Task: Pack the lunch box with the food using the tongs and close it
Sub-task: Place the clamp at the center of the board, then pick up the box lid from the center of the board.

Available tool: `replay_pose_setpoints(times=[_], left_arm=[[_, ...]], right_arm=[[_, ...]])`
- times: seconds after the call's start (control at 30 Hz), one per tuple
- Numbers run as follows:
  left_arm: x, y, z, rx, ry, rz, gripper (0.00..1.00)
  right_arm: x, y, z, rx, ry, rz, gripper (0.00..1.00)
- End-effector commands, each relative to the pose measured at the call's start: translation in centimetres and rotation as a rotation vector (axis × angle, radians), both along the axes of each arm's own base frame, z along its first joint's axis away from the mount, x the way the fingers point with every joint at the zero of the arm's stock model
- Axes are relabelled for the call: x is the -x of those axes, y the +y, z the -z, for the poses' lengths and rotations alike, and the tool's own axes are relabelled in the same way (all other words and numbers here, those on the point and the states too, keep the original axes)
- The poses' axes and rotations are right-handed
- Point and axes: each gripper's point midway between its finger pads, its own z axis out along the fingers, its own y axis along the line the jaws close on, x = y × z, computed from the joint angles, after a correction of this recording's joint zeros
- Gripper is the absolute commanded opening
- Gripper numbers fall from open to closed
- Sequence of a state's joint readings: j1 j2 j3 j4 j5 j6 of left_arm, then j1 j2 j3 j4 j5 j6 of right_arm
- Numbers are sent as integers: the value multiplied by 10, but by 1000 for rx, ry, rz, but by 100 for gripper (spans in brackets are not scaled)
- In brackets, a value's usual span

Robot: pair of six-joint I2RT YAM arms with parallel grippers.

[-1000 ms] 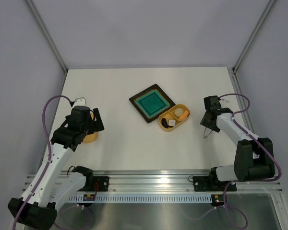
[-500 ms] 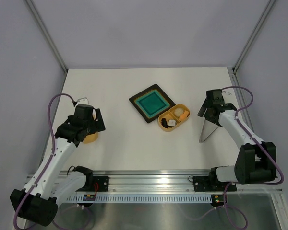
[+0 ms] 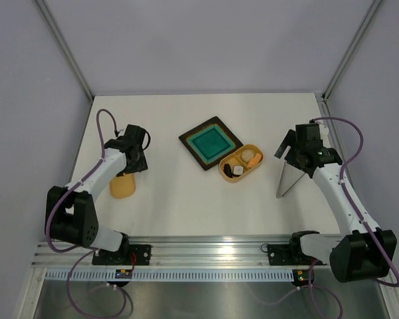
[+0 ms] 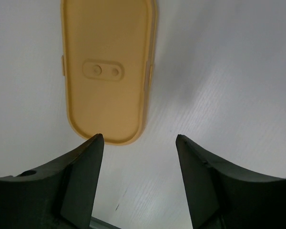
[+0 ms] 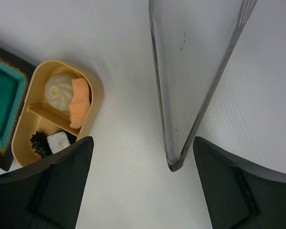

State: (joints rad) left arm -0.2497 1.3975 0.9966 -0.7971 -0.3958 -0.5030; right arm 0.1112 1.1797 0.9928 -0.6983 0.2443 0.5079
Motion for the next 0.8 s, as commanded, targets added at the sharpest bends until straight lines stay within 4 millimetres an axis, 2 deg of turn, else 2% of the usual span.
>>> replay_pose_setpoints(times=[0.0, 0.07, 0.1, 0.27, 0.37, 0.5, 0.63, 0.67, 0.77], left_arm=[[-34, 17, -3, -34, -49, -69, 65], [-43, 20, 3, -64, -26, -69, 62], [-44, 24, 18, -62, 26, -78, 59], [-58, 14, 44, 17, 91, -45, 56], [-55, 11, 57, 35, 120, -40, 57], [-52, 20, 66, 29, 152, -67, 55], [-49, 17, 74, 49, 175, -60, 41], [-49, 16, 77, 54, 182, -55, 33], [-48, 10, 82, 82, 198, -45, 23]], right_arm=[[4, 6, -30, -39, -63, -28, 93], [5, 10, -37, -56, -82, -44, 93], [6, 11, -39, -61, -88, -48, 93], [6, 17, -42, -89, -94, -68, 94], [7, 19, -41, -96, -93, -75, 94], [7, 21, -40, -108, -94, -79, 94], [9, 22, -42, -114, -100, -82, 94], [9, 22, -42, -114, -101, -82, 94], [11, 22, -41, -118, -99, -85, 94]])
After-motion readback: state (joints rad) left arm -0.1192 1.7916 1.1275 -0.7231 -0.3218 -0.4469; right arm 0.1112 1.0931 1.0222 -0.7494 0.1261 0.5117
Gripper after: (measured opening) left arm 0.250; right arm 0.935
